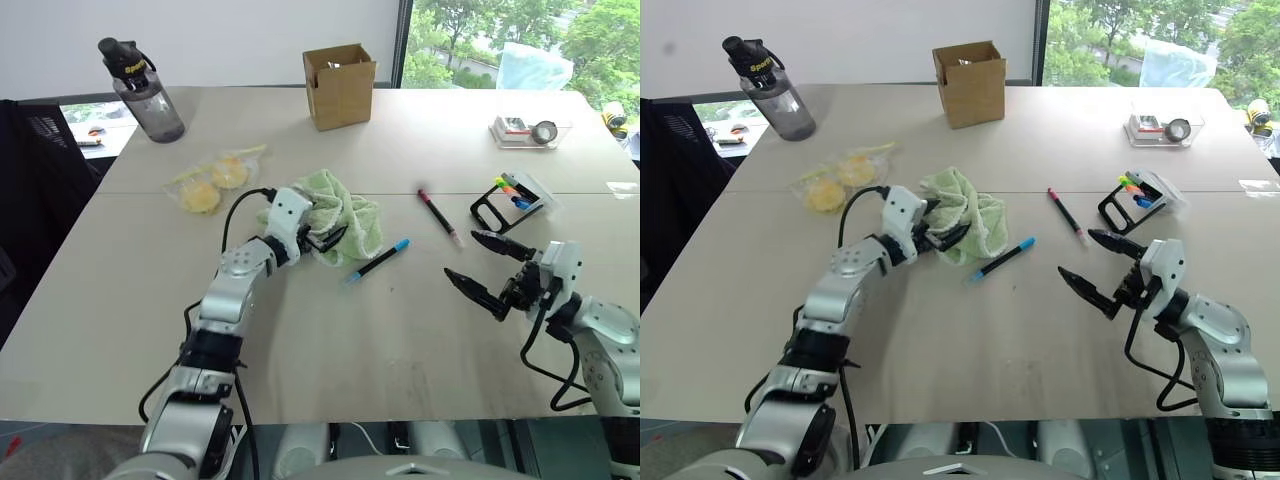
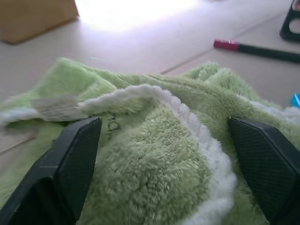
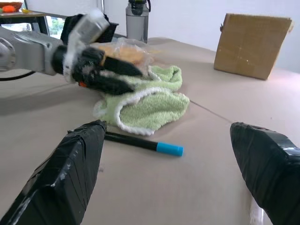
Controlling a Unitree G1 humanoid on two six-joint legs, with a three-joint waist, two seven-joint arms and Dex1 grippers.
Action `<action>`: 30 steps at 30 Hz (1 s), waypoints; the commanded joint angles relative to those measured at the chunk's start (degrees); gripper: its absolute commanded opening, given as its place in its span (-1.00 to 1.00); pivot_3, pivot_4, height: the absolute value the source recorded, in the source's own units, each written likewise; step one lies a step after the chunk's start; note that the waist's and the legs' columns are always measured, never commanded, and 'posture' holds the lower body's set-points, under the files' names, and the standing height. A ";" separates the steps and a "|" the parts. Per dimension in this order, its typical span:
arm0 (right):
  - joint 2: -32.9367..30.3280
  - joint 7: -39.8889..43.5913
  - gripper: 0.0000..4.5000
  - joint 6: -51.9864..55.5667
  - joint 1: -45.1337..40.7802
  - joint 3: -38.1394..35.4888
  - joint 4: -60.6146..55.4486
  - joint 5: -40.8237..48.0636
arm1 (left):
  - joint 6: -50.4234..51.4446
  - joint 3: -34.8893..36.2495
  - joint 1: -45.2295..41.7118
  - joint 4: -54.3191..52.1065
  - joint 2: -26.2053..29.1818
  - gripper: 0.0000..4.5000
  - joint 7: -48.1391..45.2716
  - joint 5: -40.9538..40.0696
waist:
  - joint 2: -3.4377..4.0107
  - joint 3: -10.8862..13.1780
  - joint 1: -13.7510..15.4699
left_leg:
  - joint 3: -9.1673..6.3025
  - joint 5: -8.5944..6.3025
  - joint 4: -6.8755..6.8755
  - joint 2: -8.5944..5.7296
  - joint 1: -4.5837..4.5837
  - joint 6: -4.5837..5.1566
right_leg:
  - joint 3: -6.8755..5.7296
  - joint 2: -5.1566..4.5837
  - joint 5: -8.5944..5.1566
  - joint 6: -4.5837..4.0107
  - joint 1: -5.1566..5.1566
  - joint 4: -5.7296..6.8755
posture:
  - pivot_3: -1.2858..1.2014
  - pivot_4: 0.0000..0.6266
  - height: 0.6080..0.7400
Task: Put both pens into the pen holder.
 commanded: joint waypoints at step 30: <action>-0.31 0.77 1.00 2.41 -1.69 2.89 -4.17 1.78 | 10.70 11.96 14.93 -33.02 2.37 -0.97 5.27 -2.78 | 0.10 -0.18 -0.76 | 0.00 -0.01 0.01 0.06 0.02 0.00 | 0.18 -0.32 0.00 -0.01 -0.03 0.10 | 0.03 -0.52 0.93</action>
